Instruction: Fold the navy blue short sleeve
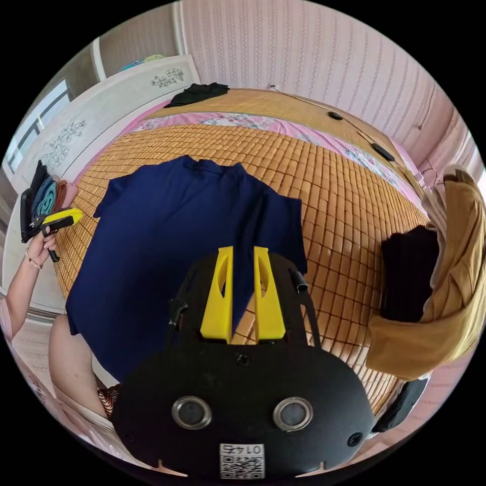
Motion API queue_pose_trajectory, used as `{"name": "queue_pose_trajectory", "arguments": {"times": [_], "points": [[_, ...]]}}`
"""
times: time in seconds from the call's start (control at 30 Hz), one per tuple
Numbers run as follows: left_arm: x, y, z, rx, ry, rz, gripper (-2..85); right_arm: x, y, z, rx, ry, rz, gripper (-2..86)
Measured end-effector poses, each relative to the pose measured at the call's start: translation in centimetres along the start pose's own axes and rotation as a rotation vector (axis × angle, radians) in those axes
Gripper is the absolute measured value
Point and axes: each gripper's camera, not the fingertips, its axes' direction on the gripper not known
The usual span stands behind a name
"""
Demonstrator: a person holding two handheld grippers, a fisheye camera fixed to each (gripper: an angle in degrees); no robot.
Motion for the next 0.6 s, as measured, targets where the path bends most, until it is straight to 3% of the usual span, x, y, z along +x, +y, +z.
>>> {"name": "queue_pose_trajectory", "arguments": {"times": [0.23, 0.47, 0.6], "points": [[11.7, -7.6, 8.8, 0.007, 0.139, 0.245, 3.7, 6.7, 6.3, -1.4, -0.004, 0.009, 0.129, 7.8], [21.0, -14.4, 17.9, -0.081, 0.150, 0.350, 2.7, 11.4, 6.7, -2.5, 0.104, -0.032, 0.231, 8.2], [25.3, -18.0, 23.6, -0.126, 0.129, 0.391, 1.3, 12.6, 6.7, -2.5, 0.039, -0.057, 0.162, 5.6]]}}
